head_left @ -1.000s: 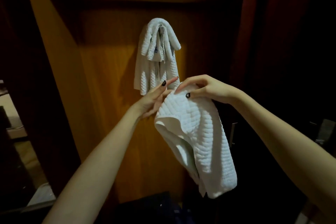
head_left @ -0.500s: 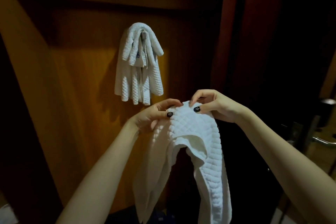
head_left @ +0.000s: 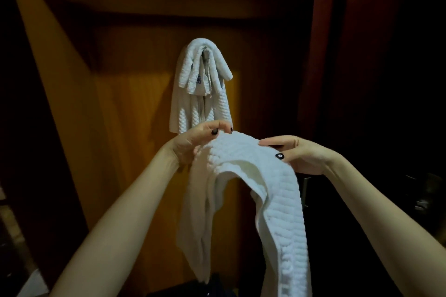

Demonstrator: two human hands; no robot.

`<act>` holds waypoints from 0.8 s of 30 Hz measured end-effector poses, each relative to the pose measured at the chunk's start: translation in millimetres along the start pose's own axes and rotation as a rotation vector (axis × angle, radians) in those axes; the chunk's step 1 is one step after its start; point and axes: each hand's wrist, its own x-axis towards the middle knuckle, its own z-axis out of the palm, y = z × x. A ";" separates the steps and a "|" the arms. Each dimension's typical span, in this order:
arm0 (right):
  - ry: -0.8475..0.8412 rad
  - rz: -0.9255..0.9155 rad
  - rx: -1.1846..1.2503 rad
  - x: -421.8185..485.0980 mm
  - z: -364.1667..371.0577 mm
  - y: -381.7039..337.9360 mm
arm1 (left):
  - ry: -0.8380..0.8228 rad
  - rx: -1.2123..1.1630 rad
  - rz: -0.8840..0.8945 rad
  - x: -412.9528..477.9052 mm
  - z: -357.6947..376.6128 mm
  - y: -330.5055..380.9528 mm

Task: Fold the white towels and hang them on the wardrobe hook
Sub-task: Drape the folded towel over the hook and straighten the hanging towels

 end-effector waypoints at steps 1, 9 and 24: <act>0.031 -0.031 -0.017 3.0 -2.2 -2.5 | -0.015 0.049 -0.035 -3.9 -2.5 3.6; 0.028 -0.187 -0.259 35.4 -1.8 -32.5 | -0.048 0.317 -0.342 -29.4 -41.9 30.5; 0.128 -0.307 -0.366 128.8 -51.2 -137.8 | 0.276 0.464 0.047 21.8 -117.5 155.2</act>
